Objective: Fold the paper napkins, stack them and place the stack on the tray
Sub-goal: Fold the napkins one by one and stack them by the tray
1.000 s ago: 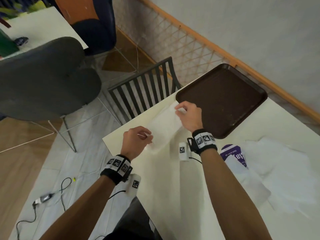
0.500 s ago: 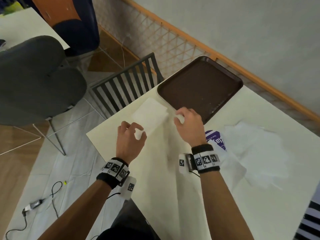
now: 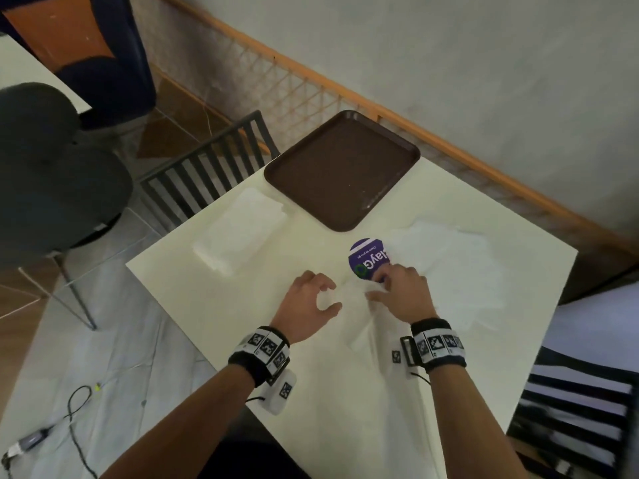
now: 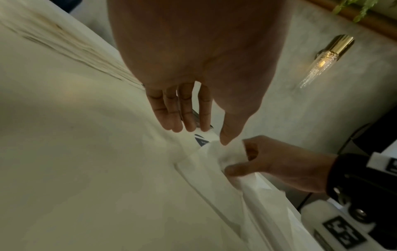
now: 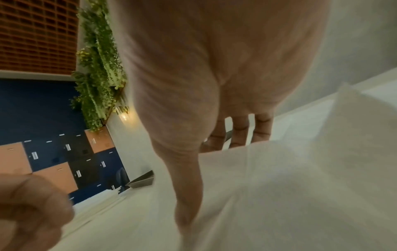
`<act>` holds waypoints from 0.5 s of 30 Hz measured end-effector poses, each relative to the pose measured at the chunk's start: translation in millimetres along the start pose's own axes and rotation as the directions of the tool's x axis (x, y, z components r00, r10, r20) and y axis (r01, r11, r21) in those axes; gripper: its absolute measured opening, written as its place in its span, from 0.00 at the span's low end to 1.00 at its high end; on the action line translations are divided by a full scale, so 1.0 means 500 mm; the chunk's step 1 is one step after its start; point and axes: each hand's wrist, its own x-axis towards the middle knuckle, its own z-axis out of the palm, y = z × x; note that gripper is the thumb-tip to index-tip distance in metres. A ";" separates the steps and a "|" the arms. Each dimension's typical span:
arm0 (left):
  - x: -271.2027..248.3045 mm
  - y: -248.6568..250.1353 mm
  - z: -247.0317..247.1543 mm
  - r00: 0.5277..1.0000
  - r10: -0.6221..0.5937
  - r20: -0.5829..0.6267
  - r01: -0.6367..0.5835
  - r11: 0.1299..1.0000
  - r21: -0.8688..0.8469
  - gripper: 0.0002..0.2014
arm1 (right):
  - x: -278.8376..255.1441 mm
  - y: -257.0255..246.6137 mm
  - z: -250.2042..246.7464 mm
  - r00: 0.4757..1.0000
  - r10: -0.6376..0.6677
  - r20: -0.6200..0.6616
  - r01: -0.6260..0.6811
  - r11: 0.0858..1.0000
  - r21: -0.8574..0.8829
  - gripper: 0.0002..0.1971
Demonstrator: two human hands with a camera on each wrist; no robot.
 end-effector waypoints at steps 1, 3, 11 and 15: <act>0.002 0.006 0.003 1.000 -0.008 0.000 0.008 1.000 -0.006 0.22 | -0.006 -0.001 0.000 0.998 -0.044 -0.050 0.046 0.998 0.046 0.17; 0.005 0.020 0.003 1.000 -0.016 0.001 0.016 0.999 -0.034 0.35 | -0.027 -0.017 -0.015 0.988 -0.113 -0.102 0.130 0.976 0.174 0.14; -0.004 0.061 -0.066 0.998 -0.062 0.007 0.059 0.898 -0.436 0.17 | -0.108 -0.077 -0.153 0.945 -0.027 -0.326 0.236 0.749 0.619 0.11; -0.030 0.097 -0.106 0.993 -0.115 -0.033 0.064 0.749 -0.659 0.12 | -0.109 -0.074 -0.137 0.935 0.106 -0.339 0.181 0.681 0.710 0.12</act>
